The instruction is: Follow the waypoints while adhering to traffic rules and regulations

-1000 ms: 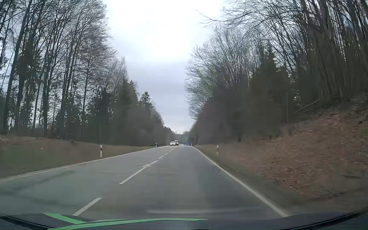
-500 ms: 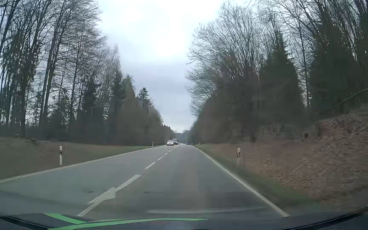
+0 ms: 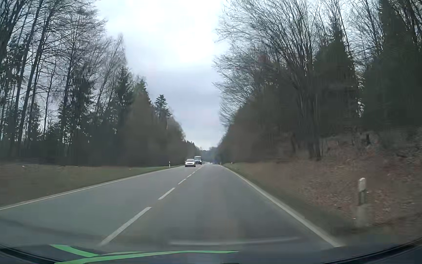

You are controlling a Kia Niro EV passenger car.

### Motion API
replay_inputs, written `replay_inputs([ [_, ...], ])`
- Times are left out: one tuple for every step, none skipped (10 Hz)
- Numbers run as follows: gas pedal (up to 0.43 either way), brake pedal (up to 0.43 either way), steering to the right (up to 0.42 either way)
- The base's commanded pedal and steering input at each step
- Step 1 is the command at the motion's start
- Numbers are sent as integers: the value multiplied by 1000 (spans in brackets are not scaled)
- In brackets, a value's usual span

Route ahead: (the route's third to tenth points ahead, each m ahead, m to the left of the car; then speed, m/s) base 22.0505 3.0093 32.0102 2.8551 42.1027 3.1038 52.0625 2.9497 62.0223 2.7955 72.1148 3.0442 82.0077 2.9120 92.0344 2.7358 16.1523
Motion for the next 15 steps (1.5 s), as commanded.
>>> replay_inputs([
  [339,0,3],
  [339,0,4],
  [339,0,4],
  [339,0,4],
  [339,0,3],
  [339,0,3],
  [339,0,3],
  [339,0,3],
  [339,0,3],
  [339,0,3],
  [339,0,3],
  [339,0,3],
  [339,0,3],
  [339,0,3],
  [339,0,3],
])
